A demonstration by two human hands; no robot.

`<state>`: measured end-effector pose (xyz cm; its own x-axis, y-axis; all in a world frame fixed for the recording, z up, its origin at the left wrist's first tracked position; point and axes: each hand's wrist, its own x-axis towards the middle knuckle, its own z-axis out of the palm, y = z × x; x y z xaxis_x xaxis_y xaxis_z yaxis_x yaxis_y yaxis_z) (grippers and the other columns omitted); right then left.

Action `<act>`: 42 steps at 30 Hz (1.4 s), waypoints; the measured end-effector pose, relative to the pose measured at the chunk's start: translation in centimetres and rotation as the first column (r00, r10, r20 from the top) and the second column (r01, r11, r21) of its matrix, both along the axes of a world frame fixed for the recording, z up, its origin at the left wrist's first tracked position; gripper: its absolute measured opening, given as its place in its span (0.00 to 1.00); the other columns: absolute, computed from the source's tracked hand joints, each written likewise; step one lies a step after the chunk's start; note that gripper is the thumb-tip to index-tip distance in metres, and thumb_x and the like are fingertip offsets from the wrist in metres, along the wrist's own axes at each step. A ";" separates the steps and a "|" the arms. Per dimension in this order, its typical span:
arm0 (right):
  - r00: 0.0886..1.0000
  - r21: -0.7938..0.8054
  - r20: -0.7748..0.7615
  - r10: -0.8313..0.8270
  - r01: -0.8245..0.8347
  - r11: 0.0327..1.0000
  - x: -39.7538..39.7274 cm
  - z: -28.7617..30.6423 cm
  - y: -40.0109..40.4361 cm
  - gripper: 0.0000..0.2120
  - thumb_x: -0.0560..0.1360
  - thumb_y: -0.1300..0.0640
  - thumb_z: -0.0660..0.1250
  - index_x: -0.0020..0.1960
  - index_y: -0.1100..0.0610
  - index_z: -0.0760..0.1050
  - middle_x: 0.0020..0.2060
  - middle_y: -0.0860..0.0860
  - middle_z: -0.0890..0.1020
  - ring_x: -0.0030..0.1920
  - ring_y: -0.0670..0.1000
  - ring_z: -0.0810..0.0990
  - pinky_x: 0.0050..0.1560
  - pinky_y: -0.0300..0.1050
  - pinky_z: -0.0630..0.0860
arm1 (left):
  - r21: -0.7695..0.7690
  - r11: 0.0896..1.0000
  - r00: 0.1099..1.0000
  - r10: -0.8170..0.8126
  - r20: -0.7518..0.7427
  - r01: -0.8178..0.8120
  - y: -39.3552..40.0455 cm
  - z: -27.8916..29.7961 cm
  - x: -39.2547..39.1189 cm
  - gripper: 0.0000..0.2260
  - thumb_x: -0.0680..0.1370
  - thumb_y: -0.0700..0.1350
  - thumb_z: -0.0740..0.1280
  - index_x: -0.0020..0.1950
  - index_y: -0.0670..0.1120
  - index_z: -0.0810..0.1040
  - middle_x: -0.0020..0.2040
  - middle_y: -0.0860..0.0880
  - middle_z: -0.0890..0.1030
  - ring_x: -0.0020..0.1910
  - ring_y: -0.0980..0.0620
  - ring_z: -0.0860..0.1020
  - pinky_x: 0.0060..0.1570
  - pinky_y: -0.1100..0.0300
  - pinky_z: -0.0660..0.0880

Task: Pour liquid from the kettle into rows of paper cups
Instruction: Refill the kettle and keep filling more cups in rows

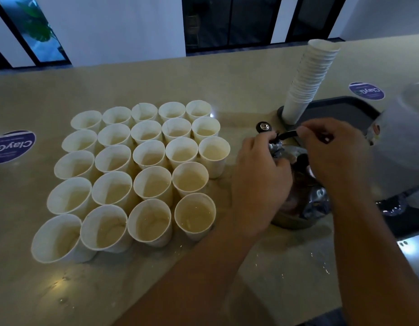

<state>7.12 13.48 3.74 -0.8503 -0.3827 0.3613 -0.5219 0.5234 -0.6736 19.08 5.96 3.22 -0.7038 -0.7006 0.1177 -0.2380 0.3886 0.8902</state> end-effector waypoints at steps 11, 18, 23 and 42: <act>0.997 -0.256 0.073 0.010 0.009 0.967 0.7 -2.1 0.9 0.06 0.79 0.47 0.69 0.55 0.42 0.80 0.42 0.36 0.81 0.46 0.37 0.80 0.49 0.31 0.74 | -0.238 0.936 0.943 -0.191 0.273 0.258 -3.5 1.5 -3.3 0.20 0.79 0.41 0.63 0.72 0.47 0.73 0.67 0.46 0.76 0.66 0.46 0.73 0.64 0.50 0.73; 0.990 -0.247 0.081 0.118 -0.095 0.964 0.7 0.5 0.3 0.07 0.76 0.46 0.72 0.54 0.39 0.81 0.42 0.35 0.82 0.45 0.33 0.80 0.45 0.26 0.72 | -0.243 0.946 0.970 -0.177 0.166 0.214 -5.3 2.6 -1.5 0.15 0.79 0.39 0.64 0.65 0.46 0.79 0.60 0.47 0.82 0.60 0.48 0.78 0.61 0.53 0.74; 0.985 -0.208 0.017 0.170 -0.162 0.965 0.4 3.1 -0.7 0.06 0.74 0.44 0.74 0.50 0.36 0.80 0.40 0.36 0.82 0.44 0.36 0.81 0.44 0.23 0.72 | -0.266 0.956 0.992 -0.102 0.079 0.120 -7.0 3.7 -0.7 0.14 0.78 0.39 0.63 0.57 0.49 0.85 0.51 0.51 0.86 0.50 0.54 0.81 0.52 0.58 0.78; 0.893 0.154 -0.065 0.446 -0.432 0.889 1.7 8.3 -5.0 0.11 0.74 0.42 0.72 0.53 0.45 0.85 0.45 0.40 0.84 0.47 0.42 0.82 0.53 0.44 0.79 | -0.195 0.980 0.996 0.049 0.070 -0.034 -11.1 5.8 1.4 0.12 0.69 0.33 0.66 0.33 0.48 0.83 0.35 0.51 0.84 0.35 0.56 0.80 0.37 0.63 0.75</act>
